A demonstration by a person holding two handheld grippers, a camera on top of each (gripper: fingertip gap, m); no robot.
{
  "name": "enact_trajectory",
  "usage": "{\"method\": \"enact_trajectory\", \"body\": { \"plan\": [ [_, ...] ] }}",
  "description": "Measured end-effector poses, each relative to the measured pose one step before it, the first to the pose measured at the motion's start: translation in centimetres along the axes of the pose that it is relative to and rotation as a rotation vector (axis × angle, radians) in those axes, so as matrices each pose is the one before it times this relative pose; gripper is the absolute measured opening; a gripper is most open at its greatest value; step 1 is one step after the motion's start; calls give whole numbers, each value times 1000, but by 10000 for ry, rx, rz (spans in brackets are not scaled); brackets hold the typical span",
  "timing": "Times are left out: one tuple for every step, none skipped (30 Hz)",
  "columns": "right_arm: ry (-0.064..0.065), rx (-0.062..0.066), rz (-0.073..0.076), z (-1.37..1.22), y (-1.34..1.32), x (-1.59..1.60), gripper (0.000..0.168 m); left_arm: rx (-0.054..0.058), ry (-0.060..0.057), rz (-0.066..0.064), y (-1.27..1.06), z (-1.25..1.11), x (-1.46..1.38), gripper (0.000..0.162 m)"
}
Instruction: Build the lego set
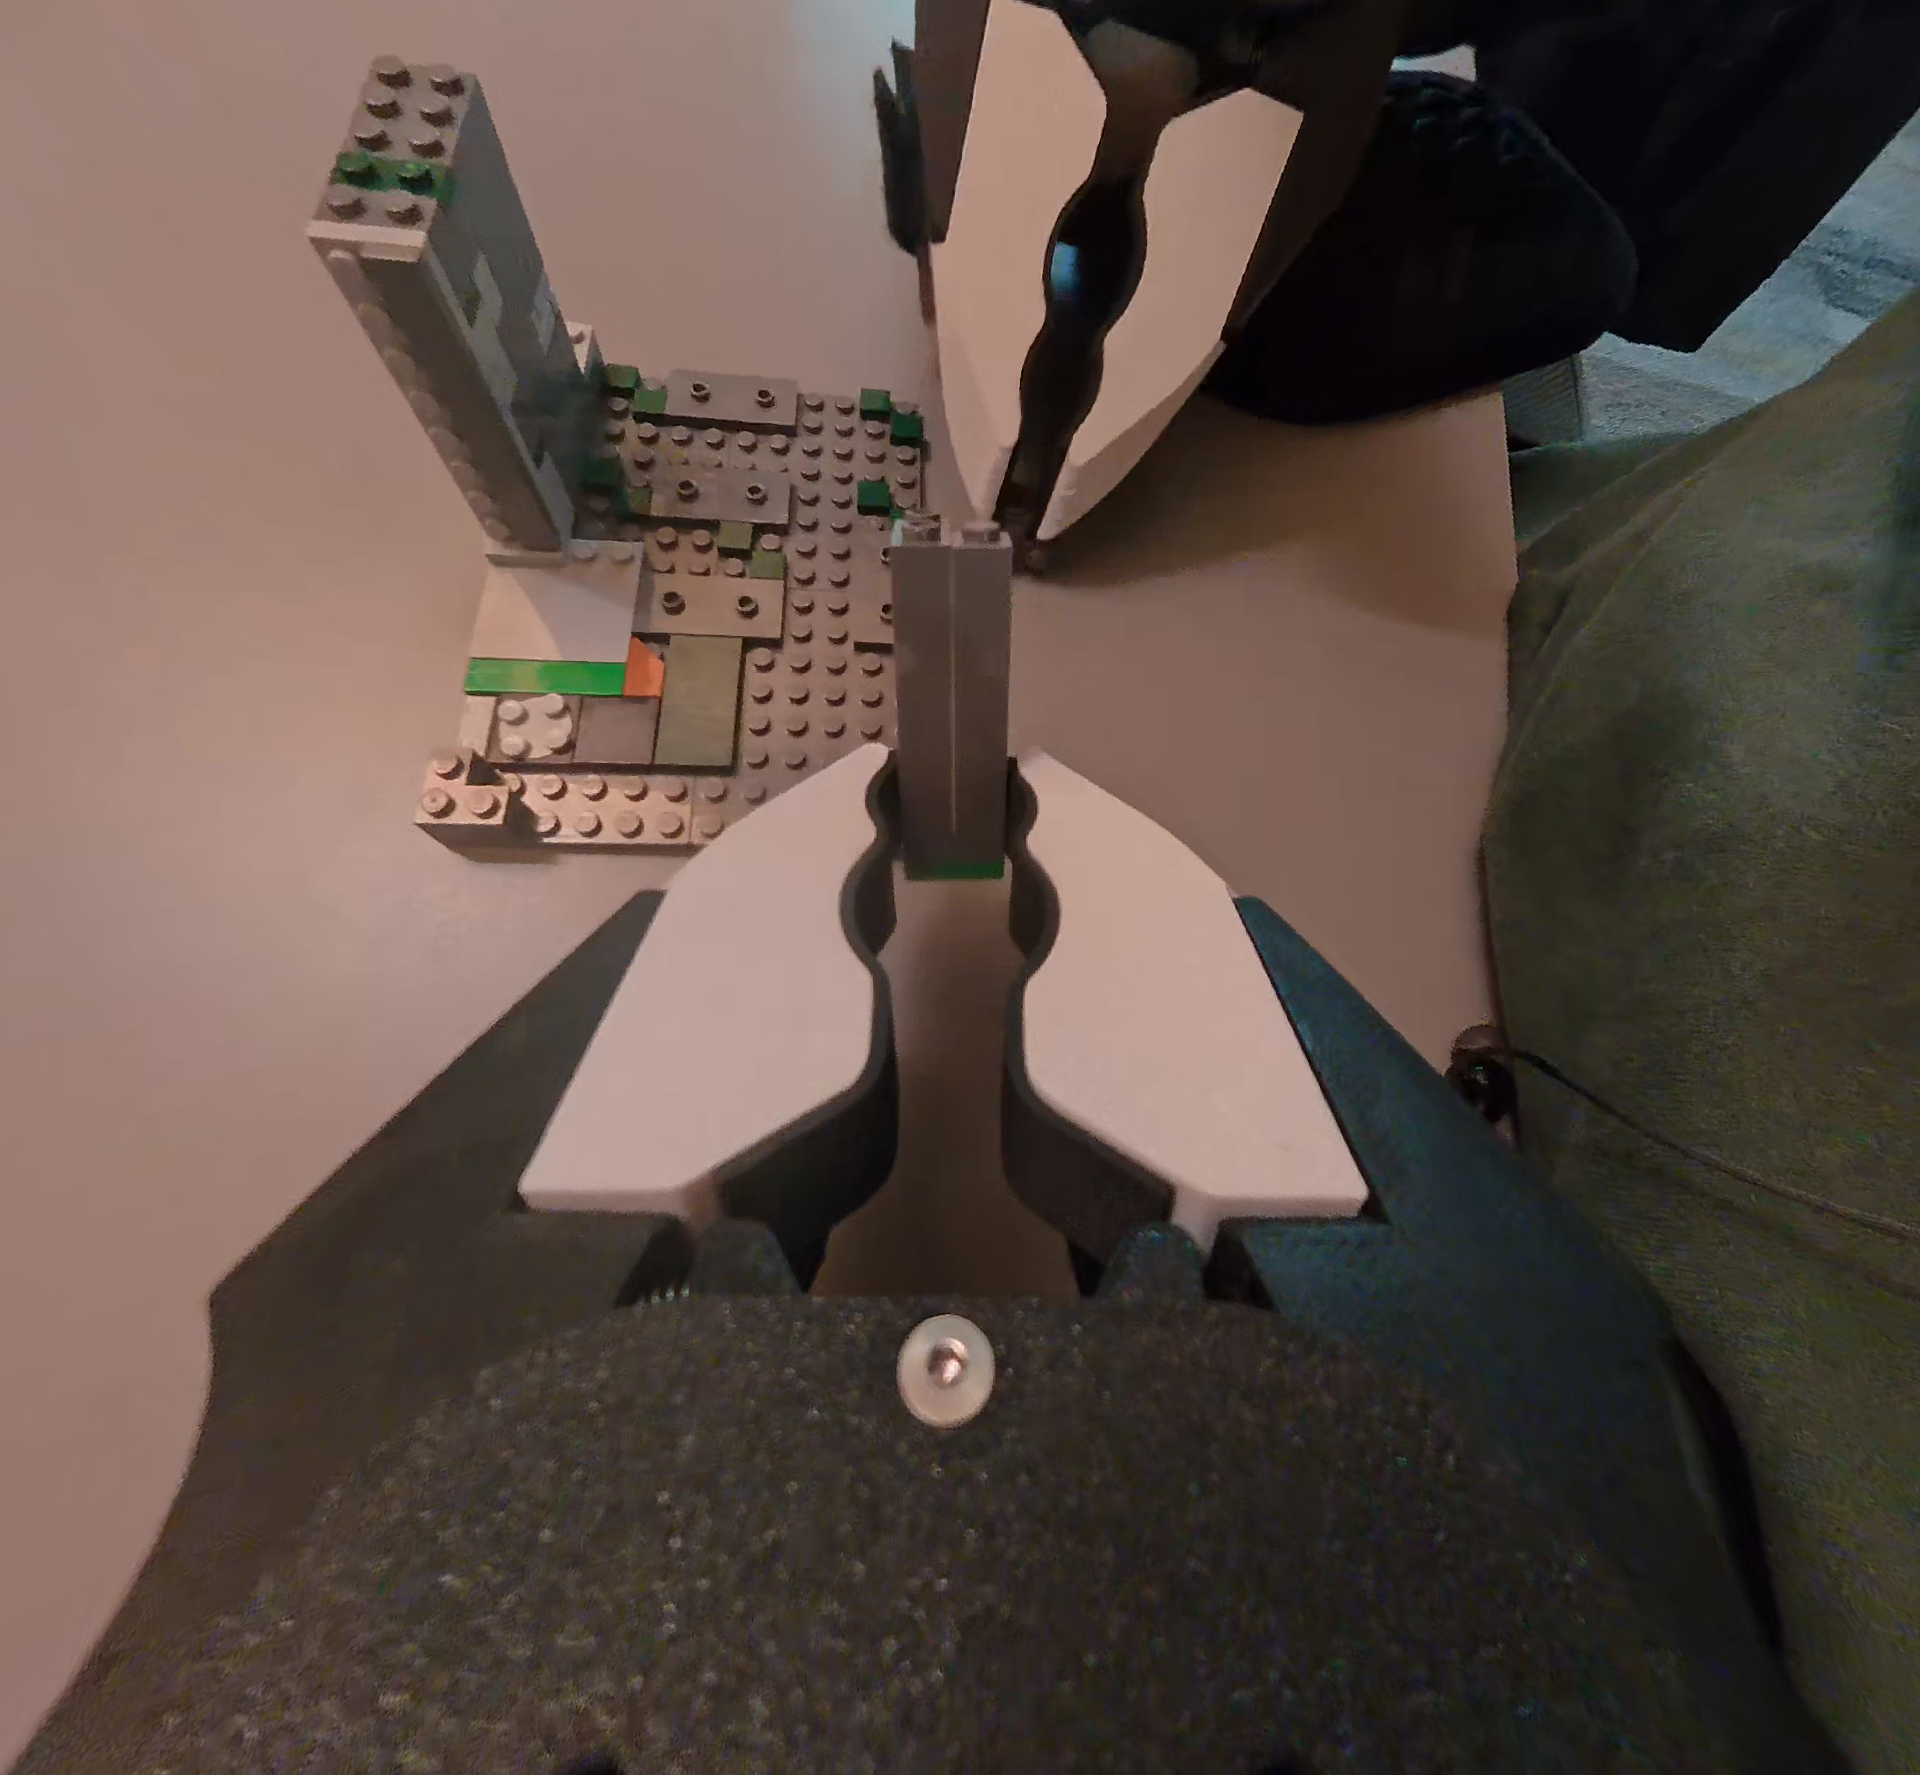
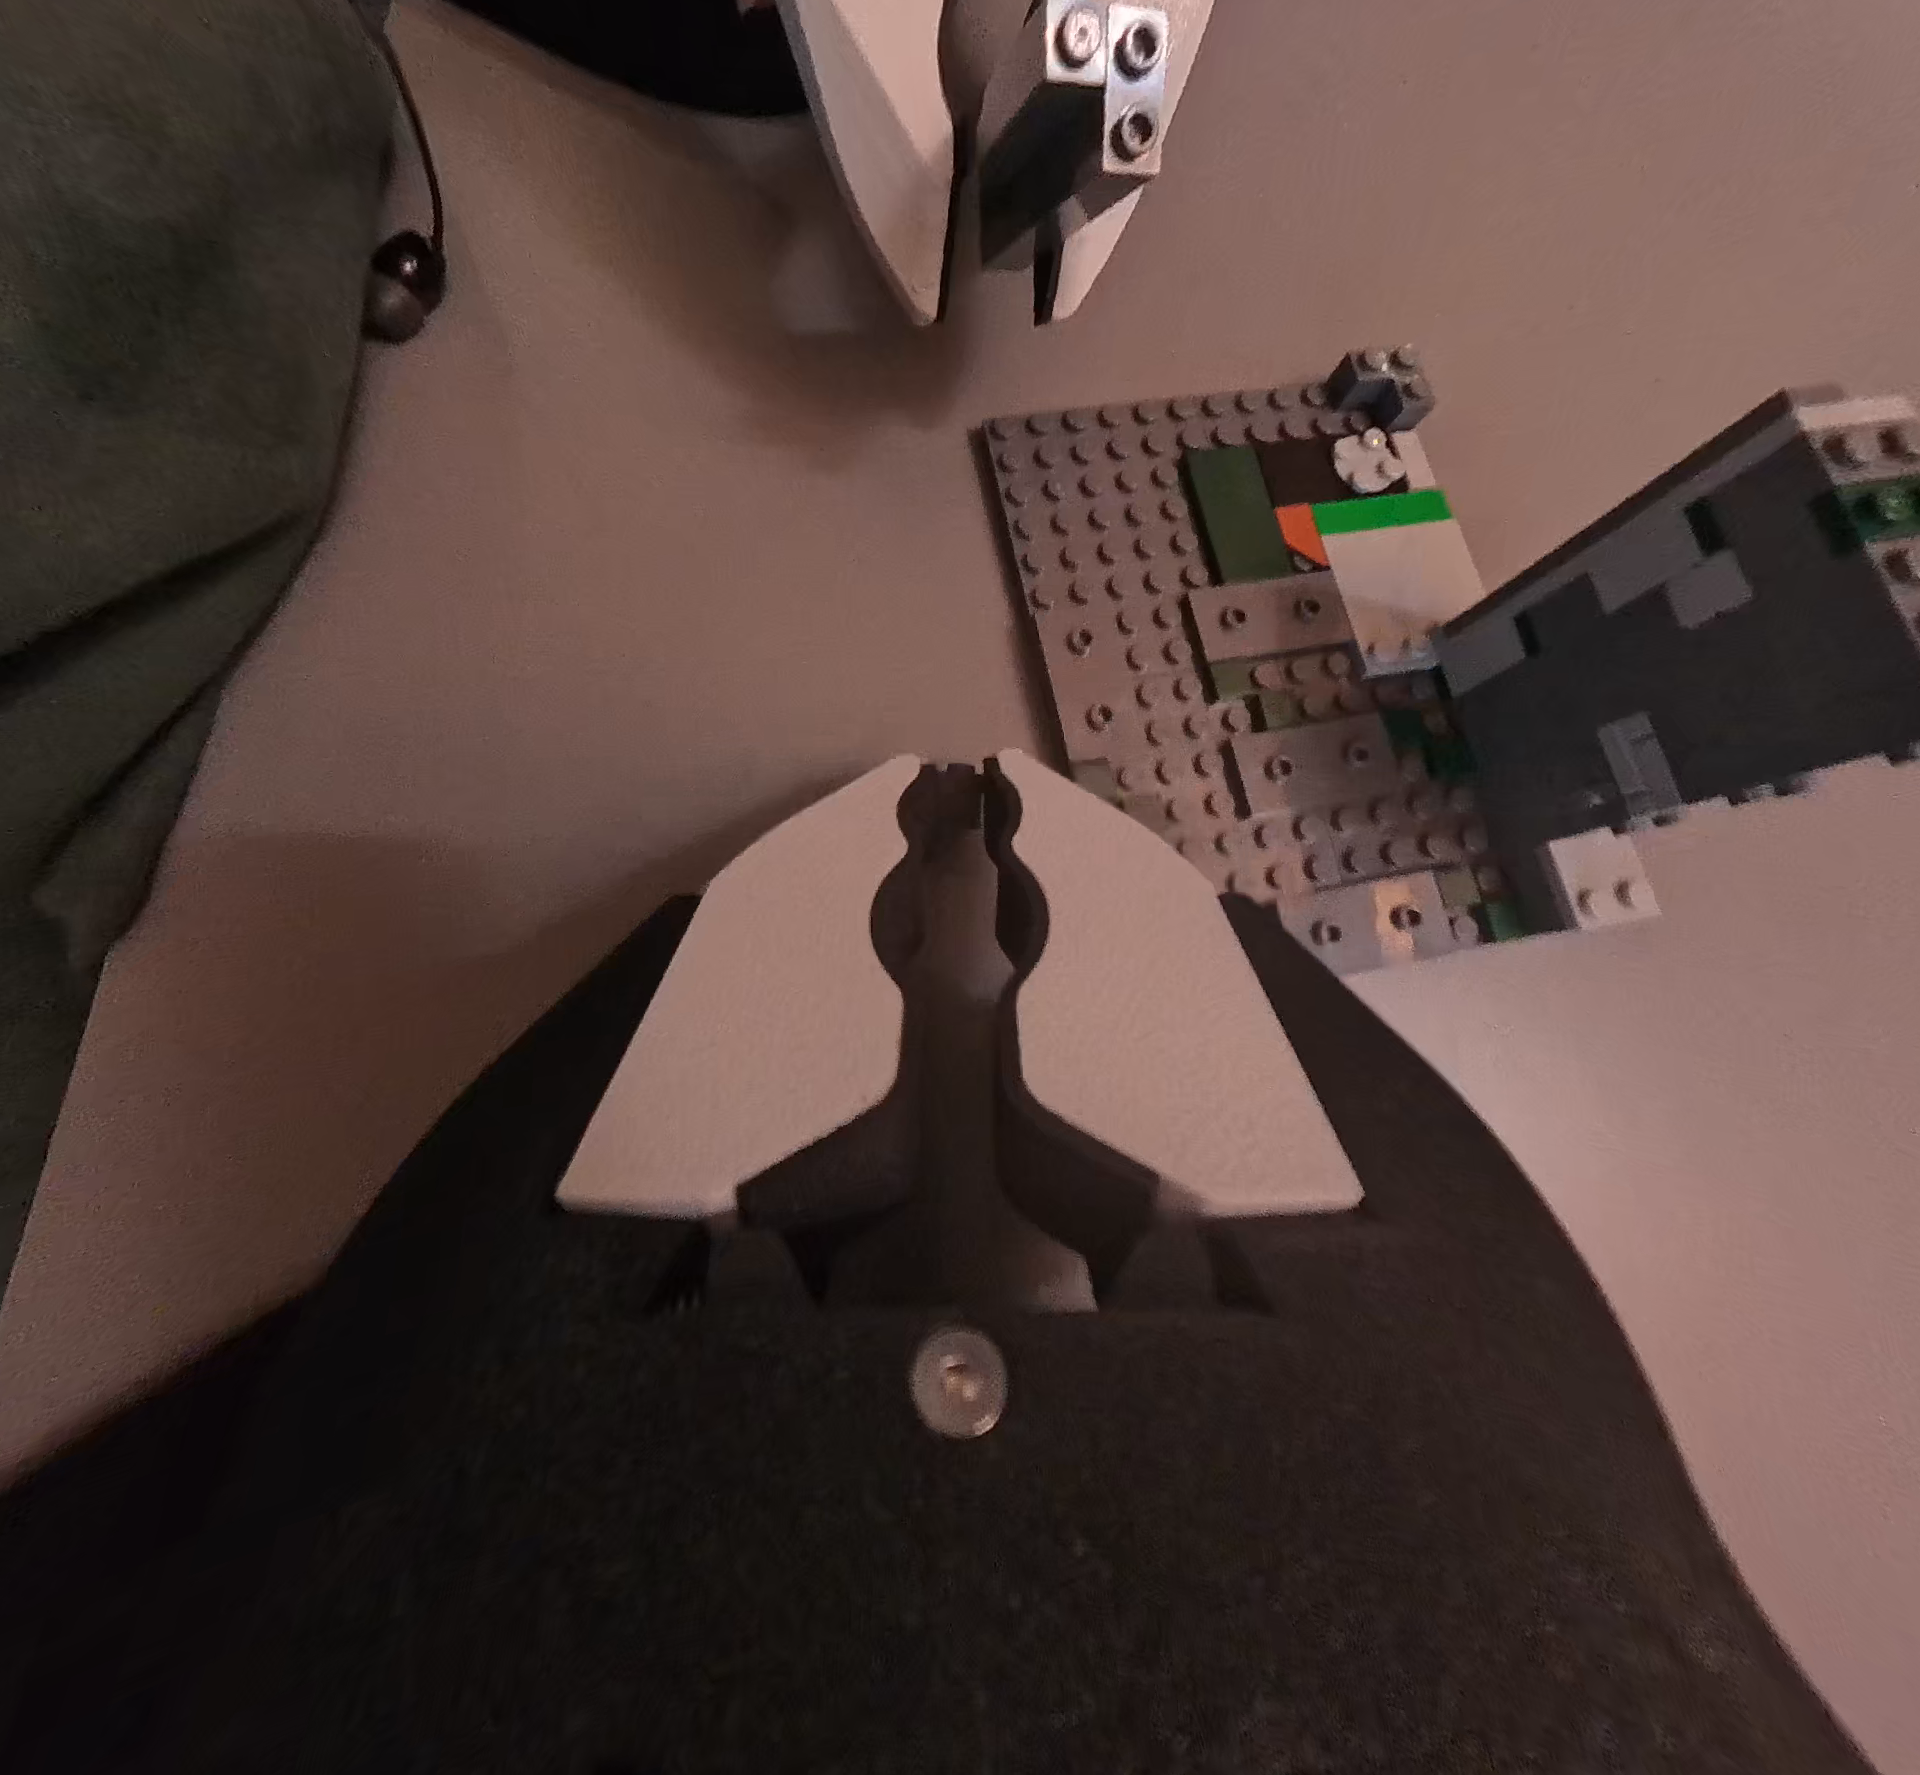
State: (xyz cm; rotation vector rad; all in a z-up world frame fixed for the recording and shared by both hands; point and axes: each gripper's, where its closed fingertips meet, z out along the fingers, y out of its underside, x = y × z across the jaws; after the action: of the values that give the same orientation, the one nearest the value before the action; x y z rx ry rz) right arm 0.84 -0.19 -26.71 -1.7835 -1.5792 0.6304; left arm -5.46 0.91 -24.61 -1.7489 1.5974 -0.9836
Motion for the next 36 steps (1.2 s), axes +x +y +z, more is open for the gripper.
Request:
{"method": "enact_trajectory", "body": {
  "plan": [
    [-57,-205,-68,-221,378,-77,9,-8,-7,-4,11,8,-17,17],
    [-86,-120,-51,-240,266,-116,10,-6,-5,-15,8,8,-16,17],
    [-100,-77,-6,-245,225,-123,10,-11,7,-22,11,3,-15,17],
    [-66,-81,7,-236,236,-71,10,-14,8,-30,16,15,-21,17],
    [-17,-55,-12,-221,220,-34,10,-9,4,-24,17,10,-21,17],
    [18,-45,-9,-200,195,7,10,0,-7,-11,-3,-1,-21,17],
    [40,-47,2,-171,169,32,10,15,-15,0,-17,-25,-7,17],
    [19,-17,10,-143,81,-3,10,20,-8,-3,-26,-23,-16,17],
    [16,28,4,-122,-53,-24,10,0,0,-21,4,4,-16,17],
    [26,37,-22,-92,-121,-29,10,-25,10,-33,40,26,-18,17],
    [21,24,-42,-75,-147,-36,10,-38,6,-32,48,47,-25,17],
    [21,28,-43,-43,-167,-29,10,-50,-3,-12,56,57,-21,17],
    [8,25,-33,-29,-179,-45,11,-57,-13,9,65,64,2,17],
    [-10,-7,-26,13,-130,-72,12,-60,-18,19,71,62,-2,17],
    [-4,-44,-41,35,-75,-60,12,-56,-20,22,64,51,5,17],
    [9,-72,-58,55,-25,-45,13,-48,-19,21,60,62,-5,17],
    [6,-75,-61,46,-30,-36,13,-37,-12,14,46,33,1,17],
    [-2,-62,-47,39,-13,-22,13,-22,-8,3,28,21,-4,17],
    [-4,-75,-28,28,-4,2,12,-14,-9,-6,14,12,-9,17],
    [3,-95,-29,44,34,29,11,-6,-3,-8,8,9,-10,17],
    [12,-114,-37,36,64,44,10,0,-1,-10,4,-10,-14,17],
    [-2,-120,-35,46,84,24,10,2,2,-7,2,-7,-3,17],
    [-34,-128,-26,55,106,-16,9,2,0,-4,-4,1,-7,17],
    [-24,-125,-21,46,130,5,8,3,4,-4,-6,-12,9,17],
    [6,-90,-33,26,87,39,8,5,1,-1,-2,-5,-8,17],
    [8,-35,-28,1,1,47,7,5,0,5,-6,-10,8,17],
    [-1,-19,-15,-9,-40,40,7,7,2,6,-3,-16,8,17],
    [27,20,-30,-19,-107,92,7,8,2,8,-11,-7,8,17],
    [65,122,-32,-13,-269,152,7,11,0,9,-9,-13,5,17],
    [66,242,11,-13,-467,209,7,13,6,10,-10,-12,22,17],
    [57,329,49,37,-625,286,7,7,7,10,-10,-8,13,17],
    [74,374,53,106,-691,413,7,-4,12,11,6,-2,18,17],
    [136,431,46,185,-729,605,7,-9,9,8,9,16,15,17],
    [130,506,65,255,-770,684,7,-10,2,11,18,8,14,17],
    [45,453,135,371,-631,629,7,-7,-8,8,12,10,-7,17],
    [56,298,145,453,-313,637,7,1,-16,-2,18,-9,-21,17]
  ]
}}
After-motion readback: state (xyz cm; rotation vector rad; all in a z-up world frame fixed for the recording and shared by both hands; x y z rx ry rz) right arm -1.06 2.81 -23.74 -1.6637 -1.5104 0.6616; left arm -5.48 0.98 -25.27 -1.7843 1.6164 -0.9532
